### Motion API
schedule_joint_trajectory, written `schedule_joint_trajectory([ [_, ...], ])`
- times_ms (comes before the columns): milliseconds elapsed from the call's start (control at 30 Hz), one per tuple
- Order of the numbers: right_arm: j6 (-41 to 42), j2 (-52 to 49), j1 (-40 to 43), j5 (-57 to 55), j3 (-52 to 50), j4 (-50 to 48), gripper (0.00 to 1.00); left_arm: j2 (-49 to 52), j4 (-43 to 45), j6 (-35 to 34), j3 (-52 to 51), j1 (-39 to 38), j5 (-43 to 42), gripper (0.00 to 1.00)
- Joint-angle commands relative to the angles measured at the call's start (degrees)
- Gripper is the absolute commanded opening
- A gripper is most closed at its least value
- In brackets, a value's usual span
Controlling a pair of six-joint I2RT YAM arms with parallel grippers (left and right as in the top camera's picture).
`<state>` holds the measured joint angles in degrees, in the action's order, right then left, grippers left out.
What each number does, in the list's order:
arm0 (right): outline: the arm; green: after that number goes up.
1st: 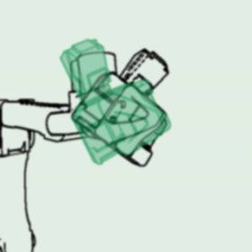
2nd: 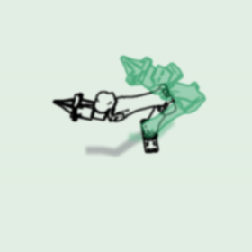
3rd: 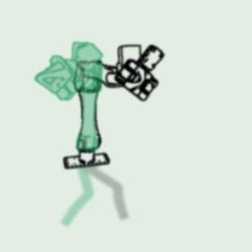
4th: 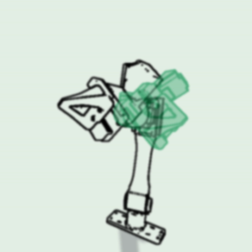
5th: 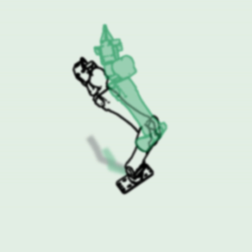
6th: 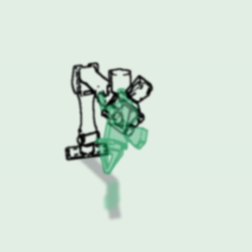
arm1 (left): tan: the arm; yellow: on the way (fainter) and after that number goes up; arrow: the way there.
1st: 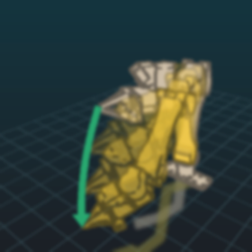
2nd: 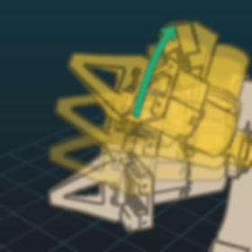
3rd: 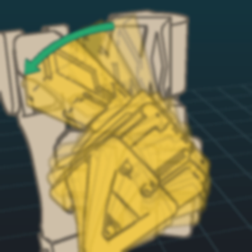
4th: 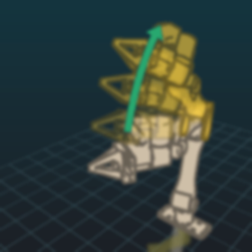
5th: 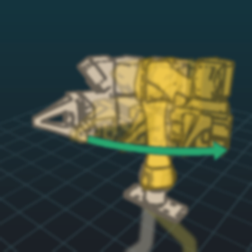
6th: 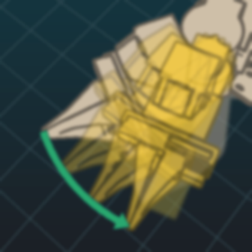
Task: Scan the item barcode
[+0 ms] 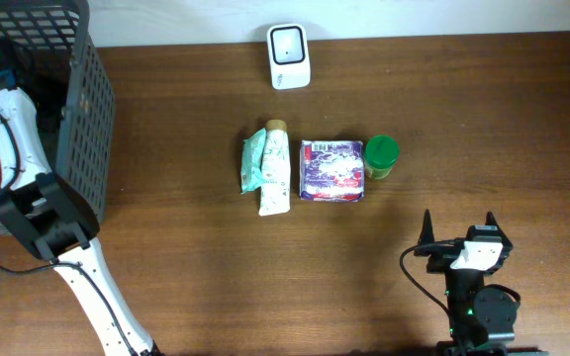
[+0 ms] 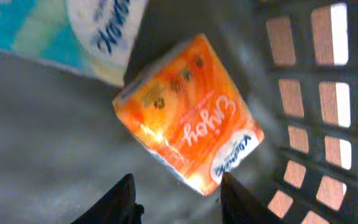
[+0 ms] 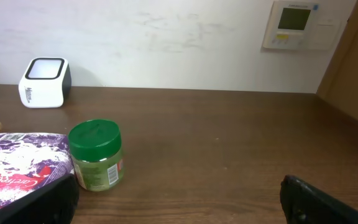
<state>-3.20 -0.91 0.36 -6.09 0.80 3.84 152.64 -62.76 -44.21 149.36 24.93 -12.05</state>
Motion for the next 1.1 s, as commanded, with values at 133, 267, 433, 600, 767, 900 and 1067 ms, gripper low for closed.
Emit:
schedule_joint_trajectory([
  [133, 0.02, 0.26, 0.42, -0.11, -0.48, 0.22, 0.98, -3.54, -1.57, 0.11, 0.04, 1.18, -5.11, 0.49],
  [267, 0.02, 0.26, 0.42, -0.11, -0.46, 0.22, 0.98, -7.37, -5.35, 0.11, 0.04, 1.18, -2.08, 0.4],
  [433, 0.02, 0.26, 0.42, -0.11, -0.46, 0.22, 0.98, -9.01, -18.45, 0.85, 0.04, 4.33, -2.16, 0.0],
  [600, 0.02, 0.26, 0.42, -0.11, -0.48, 0.22, 0.98, -16.96, -29.59, 5.25, 0.04, 6.93, 1.01, 0.0],
  [767, 0.02, 0.26, 0.42, -0.11, -0.48, 0.22, 0.98, -24.28, -33.97, 7.08, 0.04, 6.97, 10.4, 0.0],
  [900, 0.02, 0.26, 0.42, -0.11, -0.48, 0.22, 0.98, -28.39, -33.97, 17.22, -0.42, 6.58, 10.38, 0.0],
  [1067, 0.02, 0.26, 0.42, -0.11, -0.46, 0.22, 0.99, -37.64, -33.99, 19.43, -15.47, 6.82, 17.4, 0.0],
])
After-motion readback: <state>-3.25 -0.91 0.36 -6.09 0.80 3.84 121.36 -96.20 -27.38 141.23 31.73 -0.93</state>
